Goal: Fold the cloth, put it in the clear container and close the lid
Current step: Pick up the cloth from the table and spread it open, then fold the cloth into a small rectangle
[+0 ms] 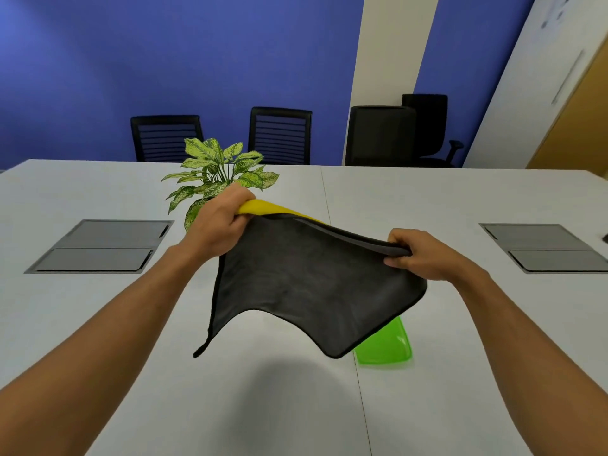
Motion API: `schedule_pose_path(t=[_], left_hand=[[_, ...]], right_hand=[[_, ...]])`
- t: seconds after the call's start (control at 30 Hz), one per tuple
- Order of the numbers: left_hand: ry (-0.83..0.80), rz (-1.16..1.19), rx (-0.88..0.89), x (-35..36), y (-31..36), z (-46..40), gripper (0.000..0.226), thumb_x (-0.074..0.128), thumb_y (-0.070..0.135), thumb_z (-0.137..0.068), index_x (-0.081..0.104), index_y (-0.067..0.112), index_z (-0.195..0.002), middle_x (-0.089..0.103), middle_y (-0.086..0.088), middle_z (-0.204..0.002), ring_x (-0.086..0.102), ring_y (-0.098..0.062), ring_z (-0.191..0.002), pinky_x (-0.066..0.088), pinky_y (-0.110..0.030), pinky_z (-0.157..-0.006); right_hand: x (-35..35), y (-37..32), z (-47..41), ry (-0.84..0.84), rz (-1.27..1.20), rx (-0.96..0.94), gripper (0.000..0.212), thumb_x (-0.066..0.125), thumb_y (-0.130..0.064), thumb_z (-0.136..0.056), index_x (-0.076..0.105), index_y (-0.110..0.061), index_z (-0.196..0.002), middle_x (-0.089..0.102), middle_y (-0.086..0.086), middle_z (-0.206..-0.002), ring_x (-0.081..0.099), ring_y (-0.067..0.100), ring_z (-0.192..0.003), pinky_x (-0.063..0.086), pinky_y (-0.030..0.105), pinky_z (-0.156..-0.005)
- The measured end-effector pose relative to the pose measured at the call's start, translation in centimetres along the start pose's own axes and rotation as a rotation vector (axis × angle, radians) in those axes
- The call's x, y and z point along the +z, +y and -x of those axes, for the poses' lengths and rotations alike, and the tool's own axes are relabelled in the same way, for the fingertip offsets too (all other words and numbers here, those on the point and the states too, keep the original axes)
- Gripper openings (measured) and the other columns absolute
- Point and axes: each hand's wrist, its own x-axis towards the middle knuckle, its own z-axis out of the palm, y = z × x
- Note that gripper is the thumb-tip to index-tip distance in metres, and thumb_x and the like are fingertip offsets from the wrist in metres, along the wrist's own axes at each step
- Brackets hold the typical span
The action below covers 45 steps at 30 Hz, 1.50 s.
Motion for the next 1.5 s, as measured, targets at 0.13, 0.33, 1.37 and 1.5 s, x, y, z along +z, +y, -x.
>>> schedule_pose_path(t=[0.13, 0.33, 1.37, 1.5], left_hand=[[0.02, 0.136, -0.07, -0.8, -0.2, -0.9, 0.011, 0.059, 0.003, -0.09, 0.064, 0.011, -0.086, 0.053, 0.001, -0.075, 0.046, -0.008, -0.069, 0.037, -0.016, -0.062], [0.099, 0.559, -0.263, -1.6, -0.9, -0.2, 0.024, 0.062, 0.01, -0.093, 0.063, 0.034, -0.095, 0.068, 0.013, -0.082, 0.064, 0.004, -0.078, 0.052, -0.012, -0.066], [0.528, 0.375, -0.796, 1.5, -0.5, -0.5, 0.026, 0.064, 0.036, -0.083, 0.06, 0.024, -0.06, 0.066, -0.009, -0.072, 0.055, -0.019, -0.07, 0.051, -0.041, -0.07], [0.366, 0.437, -0.504, 3.7, 4.8, -0.8, 0.024, 0.068, 0.03, -0.082, 0.07, 0.009, -0.069, 0.065, -0.02, -0.063, 0.055, -0.017, -0.047, 0.05, -0.035, -0.045]], right_hand=[[-1.2, 1.0, 0.4, 0.077, -0.043, 0.029, 0.008, 0.067, -0.023, -0.087, 0.061, -0.028, -0.089, 0.064, -0.009, -0.089, 0.059, 0.008, -0.081, 0.046, 0.023, -0.064], [-2.3, 2.4, 1.3, 0.342, -0.304, 0.082, 0.014, 0.07, -0.02, -0.086, 0.065, -0.02, -0.073, 0.062, -0.004, -0.067, 0.056, 0.004, -0.059, 0.044, 0.015, -0.053], [2.3, -4.6, -4.8, 0.796, -0.469, 0.321, 0.026, 0.068, -0.039, -0.081, 0.069, -0.015, -0.069, 0.068, -0.004, -0.064, 0.061, 0.011, -0.062, 0.043, 0.024, -0.057], [4.0, -7.9, -5.3, 0.764, -0.478, 0.237, 0.019, 0.067, -0.04, -0.081, 0.068, -0.025, -0.069, 0.067, -0.015, -0.064, 0.062, -0.001, -0.063, 0.042, 0.016, -0.054]])
